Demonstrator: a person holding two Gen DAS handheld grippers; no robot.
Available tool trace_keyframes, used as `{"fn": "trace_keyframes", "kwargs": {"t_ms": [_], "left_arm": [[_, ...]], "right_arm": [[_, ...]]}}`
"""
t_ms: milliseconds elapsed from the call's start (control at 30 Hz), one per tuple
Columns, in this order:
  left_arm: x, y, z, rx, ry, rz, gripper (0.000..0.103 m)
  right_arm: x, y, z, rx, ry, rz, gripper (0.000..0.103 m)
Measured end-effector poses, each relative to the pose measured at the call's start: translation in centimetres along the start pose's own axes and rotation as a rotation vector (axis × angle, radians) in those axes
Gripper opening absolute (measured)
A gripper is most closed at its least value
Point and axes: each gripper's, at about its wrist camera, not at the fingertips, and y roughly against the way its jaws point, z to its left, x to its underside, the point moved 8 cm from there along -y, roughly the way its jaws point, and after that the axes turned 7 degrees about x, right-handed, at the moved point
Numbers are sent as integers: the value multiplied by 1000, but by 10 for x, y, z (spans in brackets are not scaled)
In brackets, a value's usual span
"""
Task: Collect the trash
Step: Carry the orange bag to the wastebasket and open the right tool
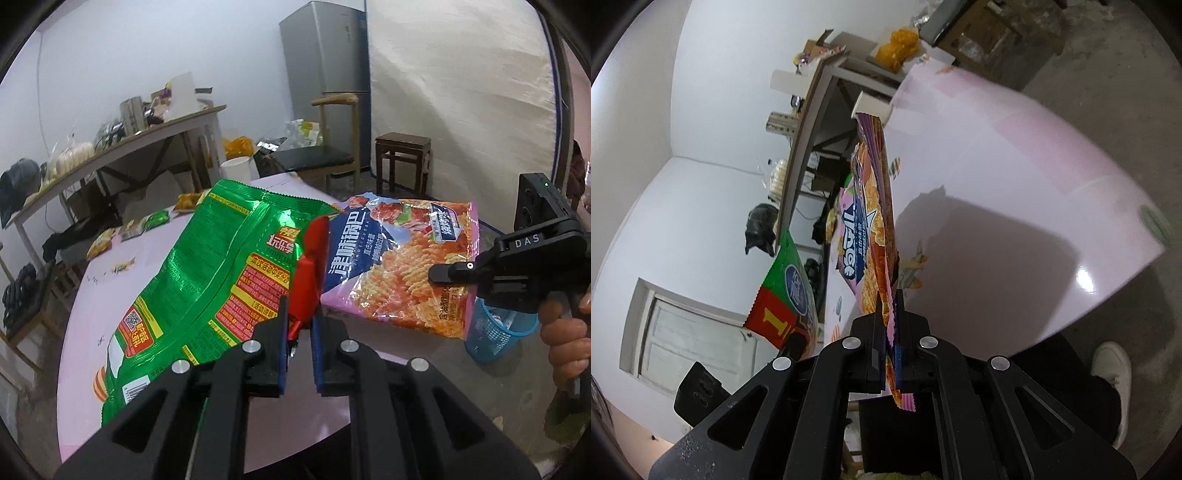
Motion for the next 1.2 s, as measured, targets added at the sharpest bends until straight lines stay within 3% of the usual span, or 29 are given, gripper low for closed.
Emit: {"fn": "trace_keyframes", "kwargs": {"t_ms": [333, 667, 967, 1200], "left_arm": [[-33, -1, -62, 78, -115, -50, 10], [-82, -13, -157, 237, -296, -113, 10], [-103, -28, -239, 377, -395, -137, 10], [-98, -45, -269, 423, -429, -103, 10]], "right_arm": [[-9, 49, -30, -26, -72, -108, 2], [-9, 122, -75, -36, -185, -288, 2], [5, 192, -151, 9, -355, -446, 2], [37, 208, -245, 124, -581, -422, 2]]}}
